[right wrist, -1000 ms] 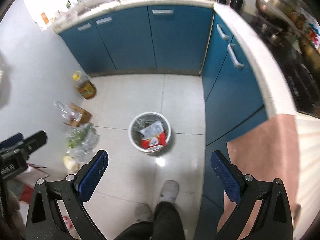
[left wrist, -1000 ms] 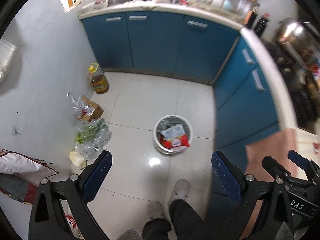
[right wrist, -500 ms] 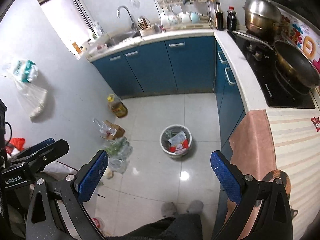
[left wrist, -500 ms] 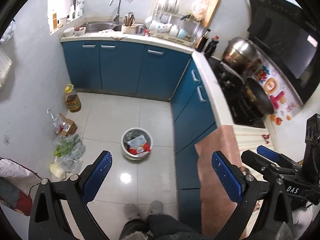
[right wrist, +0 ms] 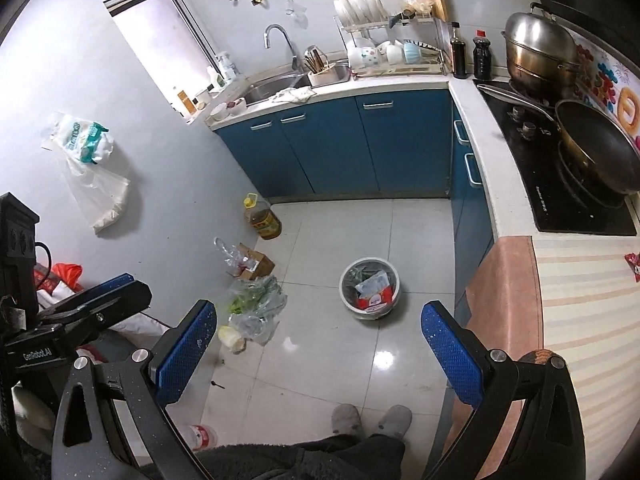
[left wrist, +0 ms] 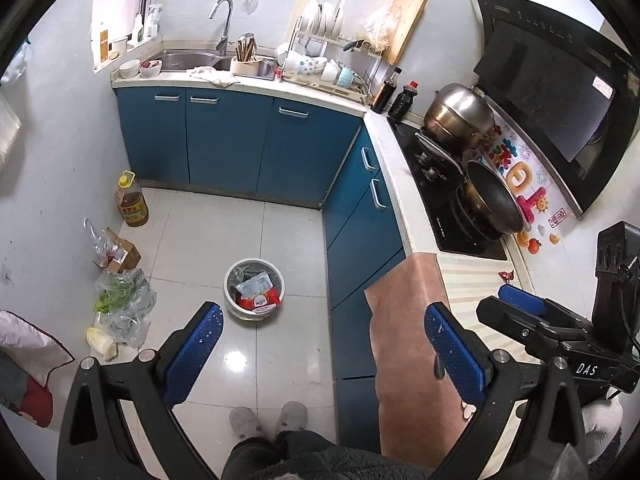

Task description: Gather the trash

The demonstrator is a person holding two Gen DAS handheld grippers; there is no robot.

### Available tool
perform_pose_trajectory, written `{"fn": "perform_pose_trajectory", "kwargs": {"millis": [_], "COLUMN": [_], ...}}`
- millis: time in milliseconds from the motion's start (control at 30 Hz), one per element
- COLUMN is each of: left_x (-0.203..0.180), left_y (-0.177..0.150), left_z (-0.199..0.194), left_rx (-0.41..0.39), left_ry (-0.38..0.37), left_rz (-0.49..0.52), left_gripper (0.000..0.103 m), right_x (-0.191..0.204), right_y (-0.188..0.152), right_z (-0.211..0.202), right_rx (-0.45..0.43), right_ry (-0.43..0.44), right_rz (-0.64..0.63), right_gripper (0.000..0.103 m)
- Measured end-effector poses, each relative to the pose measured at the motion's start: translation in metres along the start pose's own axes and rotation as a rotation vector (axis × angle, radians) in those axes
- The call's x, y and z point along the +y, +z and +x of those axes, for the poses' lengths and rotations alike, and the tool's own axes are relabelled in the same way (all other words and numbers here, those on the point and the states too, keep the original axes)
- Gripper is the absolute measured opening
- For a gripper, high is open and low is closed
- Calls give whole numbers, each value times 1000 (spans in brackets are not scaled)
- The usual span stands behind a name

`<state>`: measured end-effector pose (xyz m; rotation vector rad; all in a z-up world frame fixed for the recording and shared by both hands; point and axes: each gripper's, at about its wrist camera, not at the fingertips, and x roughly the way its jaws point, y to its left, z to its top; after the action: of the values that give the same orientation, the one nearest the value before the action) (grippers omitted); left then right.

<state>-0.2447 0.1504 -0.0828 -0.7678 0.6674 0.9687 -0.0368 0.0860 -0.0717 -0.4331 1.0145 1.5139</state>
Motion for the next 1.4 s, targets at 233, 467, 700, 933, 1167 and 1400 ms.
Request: {"fn": "perform_pose_trajectory", "kwargs": {"millis": [233, 467, 700, 933, 1167, 1400], "left_x": [-4, 1, 1, -4, -9, -11], "left_y": [-3, -2, 0, 3, 6, 6], "left_z": [-4, -8, -10, -5, -1, 0], "left_rx": [-2, -5, 0, 12, 24, 24], "left_ry": [-1, 0, -5, -9, -11, -11], "left_rz": [1, -17, -22, -16, -3, -4], "left_gripper": [103, 103, 103, 103, 103, 103], "right_x": [1, 2, -2, -5, -9, -11], "right_y": [-2, 0, 1, 3, 5, 8], "right_z": [-2, -1, -1, -1, 0, 1], "right_rx": [0, 9, 13, 19, 30, 35], "right_ry": [13, 20, 17, 36, 51, 55], "right_rz": [-7, -17, -22, -25, -22, -23], "right_gripper": [103, 103, 103, 103, 103, 103]}}
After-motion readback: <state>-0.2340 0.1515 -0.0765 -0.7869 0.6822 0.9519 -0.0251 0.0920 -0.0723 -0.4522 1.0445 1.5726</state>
